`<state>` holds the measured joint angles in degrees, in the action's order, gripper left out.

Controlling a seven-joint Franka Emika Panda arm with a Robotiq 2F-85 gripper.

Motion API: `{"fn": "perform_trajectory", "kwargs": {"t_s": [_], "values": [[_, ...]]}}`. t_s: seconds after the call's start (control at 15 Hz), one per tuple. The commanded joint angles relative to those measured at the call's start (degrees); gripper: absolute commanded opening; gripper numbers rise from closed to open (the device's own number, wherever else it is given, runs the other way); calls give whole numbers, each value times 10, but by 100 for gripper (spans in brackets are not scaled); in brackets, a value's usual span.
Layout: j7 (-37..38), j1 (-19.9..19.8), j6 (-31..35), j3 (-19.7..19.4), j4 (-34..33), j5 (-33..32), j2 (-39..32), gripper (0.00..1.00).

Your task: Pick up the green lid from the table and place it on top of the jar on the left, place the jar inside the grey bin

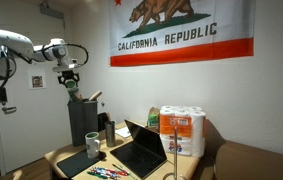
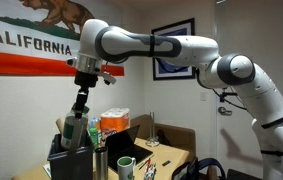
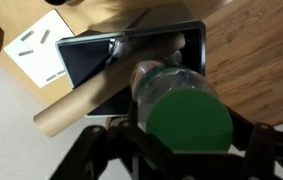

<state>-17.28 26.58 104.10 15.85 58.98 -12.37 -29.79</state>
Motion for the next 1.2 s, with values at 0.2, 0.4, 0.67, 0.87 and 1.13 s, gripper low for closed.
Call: {"fn": "perform_trajectory", "kwargs": {"t_s": [0.2, 0.4, 0.67, 0.87, 1.13], "values": [[9, -7, 2, -20, -3, -5, -23, 52], [5, -12, -3, -21, -3, 3, -30, 52], [1, -16, -11, -20, -6, 9, -39, 52], [0, -20, -14, -19, -7, 12, -44, 53], [-4, -24, -27, -17, -10, 21, -51, 92]]}}
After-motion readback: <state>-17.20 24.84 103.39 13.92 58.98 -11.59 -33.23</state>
